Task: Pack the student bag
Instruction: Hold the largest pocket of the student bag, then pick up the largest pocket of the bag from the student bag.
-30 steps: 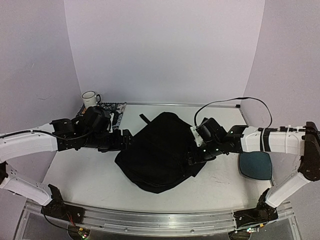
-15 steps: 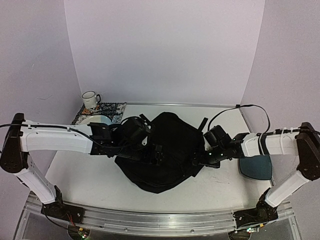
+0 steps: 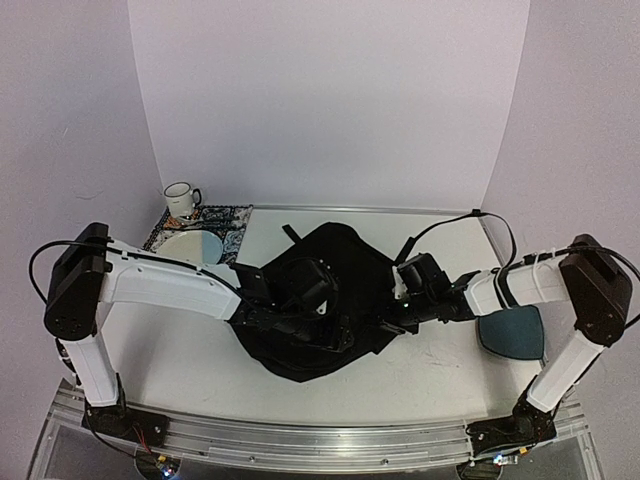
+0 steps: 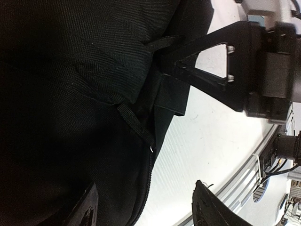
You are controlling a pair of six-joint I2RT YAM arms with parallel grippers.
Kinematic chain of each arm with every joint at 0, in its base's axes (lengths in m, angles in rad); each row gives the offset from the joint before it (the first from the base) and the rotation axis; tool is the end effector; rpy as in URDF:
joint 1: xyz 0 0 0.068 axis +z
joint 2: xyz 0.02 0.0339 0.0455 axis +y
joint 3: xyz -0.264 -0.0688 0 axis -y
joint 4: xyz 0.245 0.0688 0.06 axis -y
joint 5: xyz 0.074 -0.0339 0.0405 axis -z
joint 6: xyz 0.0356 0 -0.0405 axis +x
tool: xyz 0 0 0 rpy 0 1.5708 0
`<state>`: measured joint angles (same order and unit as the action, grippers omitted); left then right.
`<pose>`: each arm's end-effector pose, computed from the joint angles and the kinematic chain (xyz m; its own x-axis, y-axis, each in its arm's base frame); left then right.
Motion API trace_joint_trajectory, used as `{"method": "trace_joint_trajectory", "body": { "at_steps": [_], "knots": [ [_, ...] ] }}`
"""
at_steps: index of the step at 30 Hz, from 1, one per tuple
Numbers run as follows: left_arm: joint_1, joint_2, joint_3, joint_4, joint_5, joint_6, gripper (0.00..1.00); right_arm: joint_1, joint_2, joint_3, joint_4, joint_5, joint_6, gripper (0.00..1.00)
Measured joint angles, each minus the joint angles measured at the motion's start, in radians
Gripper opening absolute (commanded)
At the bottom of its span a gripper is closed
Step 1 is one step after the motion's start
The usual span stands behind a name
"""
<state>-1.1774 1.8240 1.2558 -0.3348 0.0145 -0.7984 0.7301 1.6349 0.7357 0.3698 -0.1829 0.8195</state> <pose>0.1501 -0.3630 0.2018 -0.8740 0.2375 -0.4240 0.4313 0.7811 -0.4515 0.2419 0.2252 0.1674 -0.8216 0.2290 -0.5220 -0.2525 0.6748 0.6935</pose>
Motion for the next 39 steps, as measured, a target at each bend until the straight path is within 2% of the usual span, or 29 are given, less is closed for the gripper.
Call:
{"method": "trace_joint_trajectory", "body": {
  "at_steps": [8,13,23,28,33,35,39],
  "knots": [
    [0.000,0.048,0.002,0.034,-0.015,-0.066,0.51,0.000,-0.038,-0.037,0.060,-0.021,0.034,0.01],
    [0.009,0.083,0.011,0.057,-0.016,-0.095,0.44,0.004,-0.068,-0.092,0.151,-0.050,0.053,0.00],
    [0.049,0.126,0.040,0.142,0.048,-0.153,0.38,0.028,-0.112,-0.150,0.327,-0.112,0.083,0.00],
    [0.063,0.170,0.040,0.167,0.081,-0.176,0.36,0.029,-0.134,-0.156,0.313,-0.070,0.095,0.07],
    [0.063,0.207,0.040,0.182,0.099,-0.195,0.31,0.029,-0.160,-0.155,0.216,0.025,0.091,0.17],
    [0.063,0.215,0.040,0.187,0.099,-0.200,0.30,0.029,-0.164,-0.155,0.171,0.062,0.093,0.24],
    [0.066,0.237,0.054,0.192,0.105,-0.204,0.26,0.029,-0.157,-0.148,0.100,0.102,0.088,0.30]
  ]
}}
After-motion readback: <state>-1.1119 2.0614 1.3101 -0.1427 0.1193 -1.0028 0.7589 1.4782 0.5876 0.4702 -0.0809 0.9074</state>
